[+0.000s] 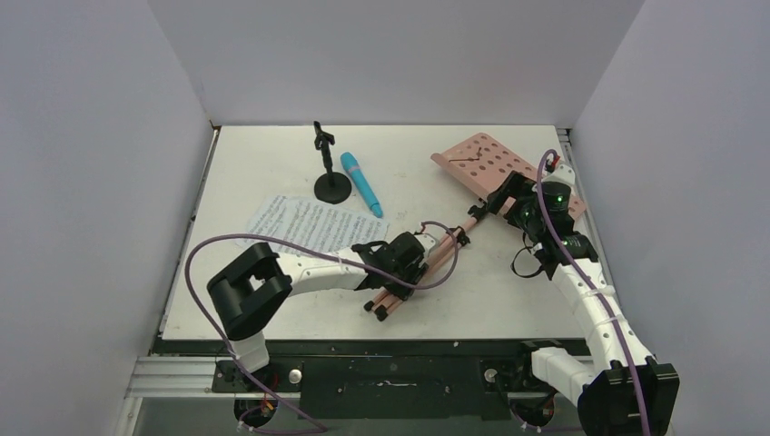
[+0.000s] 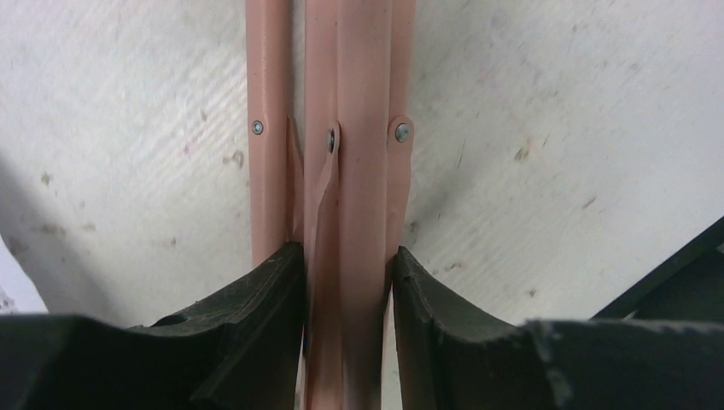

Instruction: Set up the instrument practice props

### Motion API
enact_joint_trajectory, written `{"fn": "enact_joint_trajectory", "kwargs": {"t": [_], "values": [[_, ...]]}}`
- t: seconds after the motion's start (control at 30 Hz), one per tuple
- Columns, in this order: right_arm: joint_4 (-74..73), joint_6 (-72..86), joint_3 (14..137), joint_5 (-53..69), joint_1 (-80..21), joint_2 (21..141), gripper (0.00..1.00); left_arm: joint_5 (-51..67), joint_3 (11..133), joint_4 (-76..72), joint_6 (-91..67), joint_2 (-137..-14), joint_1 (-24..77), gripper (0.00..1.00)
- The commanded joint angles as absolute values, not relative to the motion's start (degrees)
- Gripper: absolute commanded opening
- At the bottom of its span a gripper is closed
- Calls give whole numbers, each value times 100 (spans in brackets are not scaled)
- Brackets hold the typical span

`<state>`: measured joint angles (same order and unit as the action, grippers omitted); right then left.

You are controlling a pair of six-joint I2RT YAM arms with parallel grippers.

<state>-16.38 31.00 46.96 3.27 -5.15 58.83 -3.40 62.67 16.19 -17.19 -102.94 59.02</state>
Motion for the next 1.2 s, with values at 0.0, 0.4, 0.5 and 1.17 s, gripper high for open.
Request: {"fn": "enact_joint_trajectory", "kwargs": {"t": [0.0, 0.4, 0.5, 1.17], "values": [[-1599, 3059, 4939, 328, -457, 5921, 90, -828, 5796, 2176, -2380, -9743, 5880, 6], [-1665, 2986, 4744, 251, -379, 6008, 90, -854, 4710, 2139, -3030, -8780, 5882, 32], [-1683, 3036, 4640, 416, -222, 6013, 90, -911, 4542, 2044, -3094, -8438, 5878, 52], [-907, 3774, 3124, 3224, 2610, 6602, 94, -1057, 5021, 1709, -2716, -8564, 5843, 97]]}}
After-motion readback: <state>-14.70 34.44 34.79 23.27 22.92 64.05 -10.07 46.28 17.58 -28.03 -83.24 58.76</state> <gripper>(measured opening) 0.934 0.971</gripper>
